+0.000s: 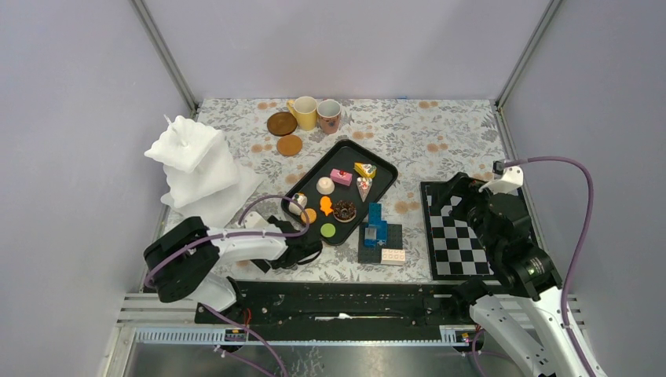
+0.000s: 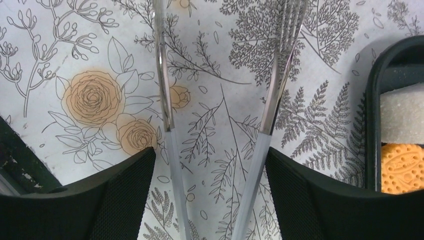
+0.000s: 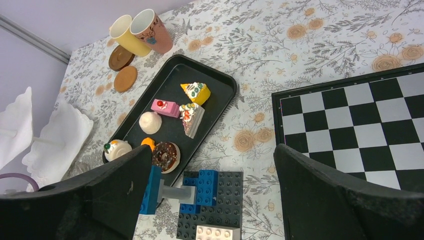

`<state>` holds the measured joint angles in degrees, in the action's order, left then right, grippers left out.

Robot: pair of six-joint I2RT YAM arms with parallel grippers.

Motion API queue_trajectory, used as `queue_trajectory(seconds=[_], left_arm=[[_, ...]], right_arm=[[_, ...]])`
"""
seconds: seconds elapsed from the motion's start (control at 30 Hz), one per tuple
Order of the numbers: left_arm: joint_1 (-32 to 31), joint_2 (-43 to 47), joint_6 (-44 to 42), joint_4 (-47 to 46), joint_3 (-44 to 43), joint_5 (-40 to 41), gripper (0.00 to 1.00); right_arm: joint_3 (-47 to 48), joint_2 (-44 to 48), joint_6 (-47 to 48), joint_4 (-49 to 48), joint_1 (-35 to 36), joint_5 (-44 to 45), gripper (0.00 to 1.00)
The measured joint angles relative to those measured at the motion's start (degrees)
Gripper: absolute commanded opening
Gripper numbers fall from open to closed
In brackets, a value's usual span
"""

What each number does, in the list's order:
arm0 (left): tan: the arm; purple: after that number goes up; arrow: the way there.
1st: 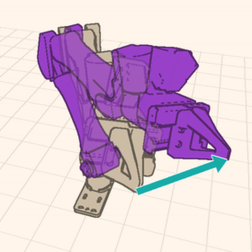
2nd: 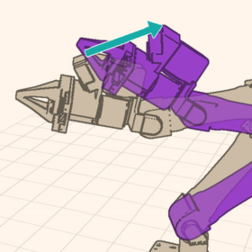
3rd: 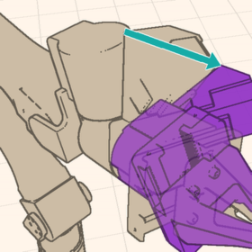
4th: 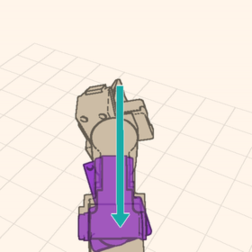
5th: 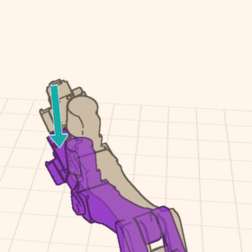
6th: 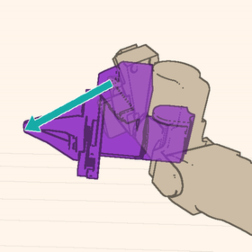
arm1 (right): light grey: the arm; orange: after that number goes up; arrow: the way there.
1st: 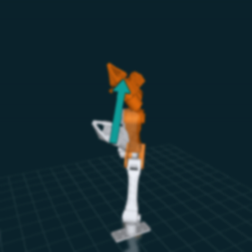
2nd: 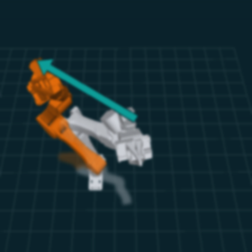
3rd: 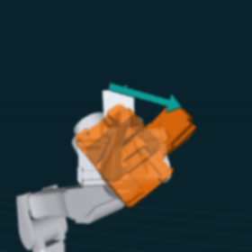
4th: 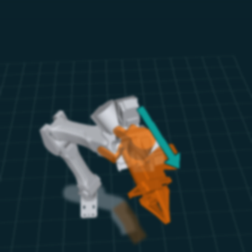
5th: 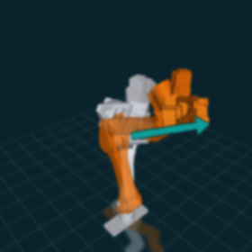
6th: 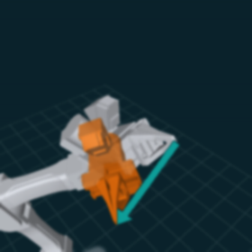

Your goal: Serve the afternoon tea

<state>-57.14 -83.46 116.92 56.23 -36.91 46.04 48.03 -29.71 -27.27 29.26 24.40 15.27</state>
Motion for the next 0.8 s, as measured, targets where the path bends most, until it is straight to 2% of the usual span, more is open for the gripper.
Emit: queue_trajectory(seconds=[0.07, 0.33, 0.43, 0.8], left_arm=[[-0.1, -0.9, 0.4, 0.1, -0.1, 0.9, 0.76], [-0.2, -4.4, 1.1, 0.7, -1.0, 3.5, 0.77], [-0.2, -4.7, 1.2, 0.7, -1.0, 4.0, 0.73], [-0.7, -5.3, 0.2, 0.0, -2.2, 4.1, 0.69]], right_arm=[[-0.2, 0.1, 0.0, -0.1, 0.0, 0.0, 0.98], [-1.1, 1.8, 0.0, -0.1, 0.0, -1.3, 0.98], [-1.1, 2.0, 0.0, -0.1, 0.0, -1.4, 0.98], [-1.1, 2.0, 0.0, -0.1, 0.0, -1.4, 0.98]])
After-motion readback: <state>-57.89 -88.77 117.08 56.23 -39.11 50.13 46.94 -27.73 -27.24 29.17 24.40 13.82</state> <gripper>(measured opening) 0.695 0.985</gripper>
